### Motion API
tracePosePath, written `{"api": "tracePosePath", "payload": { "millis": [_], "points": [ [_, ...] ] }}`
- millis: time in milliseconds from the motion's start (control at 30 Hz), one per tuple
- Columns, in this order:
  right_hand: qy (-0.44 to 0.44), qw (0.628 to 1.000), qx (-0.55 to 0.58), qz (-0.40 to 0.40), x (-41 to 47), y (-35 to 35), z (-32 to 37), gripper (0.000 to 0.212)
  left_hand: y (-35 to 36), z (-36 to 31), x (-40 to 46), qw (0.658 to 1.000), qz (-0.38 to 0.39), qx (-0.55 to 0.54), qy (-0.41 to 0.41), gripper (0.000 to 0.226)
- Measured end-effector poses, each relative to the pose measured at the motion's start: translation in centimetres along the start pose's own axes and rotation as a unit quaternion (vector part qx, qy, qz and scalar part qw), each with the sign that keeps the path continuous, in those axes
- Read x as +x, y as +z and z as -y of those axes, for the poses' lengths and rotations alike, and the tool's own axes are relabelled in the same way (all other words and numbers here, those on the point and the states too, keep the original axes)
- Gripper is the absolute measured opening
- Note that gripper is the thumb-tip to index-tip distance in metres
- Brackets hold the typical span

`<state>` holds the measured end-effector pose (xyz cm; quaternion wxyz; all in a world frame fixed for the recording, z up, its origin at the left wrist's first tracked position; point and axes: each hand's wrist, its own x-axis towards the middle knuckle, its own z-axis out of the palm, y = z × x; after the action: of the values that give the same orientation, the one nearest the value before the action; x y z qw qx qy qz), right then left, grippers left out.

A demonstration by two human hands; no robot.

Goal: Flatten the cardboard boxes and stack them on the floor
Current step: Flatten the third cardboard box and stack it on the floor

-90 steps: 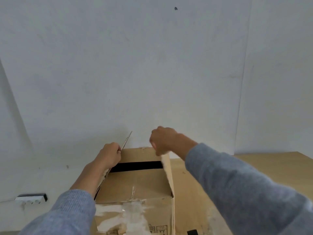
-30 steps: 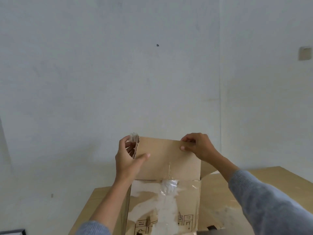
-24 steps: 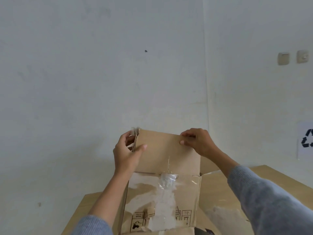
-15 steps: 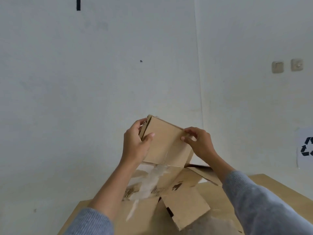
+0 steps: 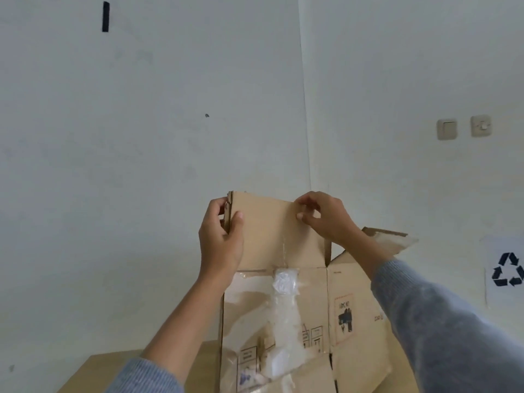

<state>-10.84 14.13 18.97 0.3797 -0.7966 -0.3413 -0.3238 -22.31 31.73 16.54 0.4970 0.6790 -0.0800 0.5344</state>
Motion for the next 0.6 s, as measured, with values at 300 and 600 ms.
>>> {"api": "tracePosePath", "payload": {
  "millis": [300,600],
  "points": [
    [0.014,0.995,-0.004,0.100,0.7,12.3,-3.4,0.026,-2.5,12.2,-0.7,0.986,-0.073,0.013,-0.151,0.013],
    [0.038,0.985,0.011,0.168,0.9,31.1,-5.3,0.031,-9.1,28.5,-0.1,0.951,-0.125,0.145,-0.243,0.005]
  ]
}}
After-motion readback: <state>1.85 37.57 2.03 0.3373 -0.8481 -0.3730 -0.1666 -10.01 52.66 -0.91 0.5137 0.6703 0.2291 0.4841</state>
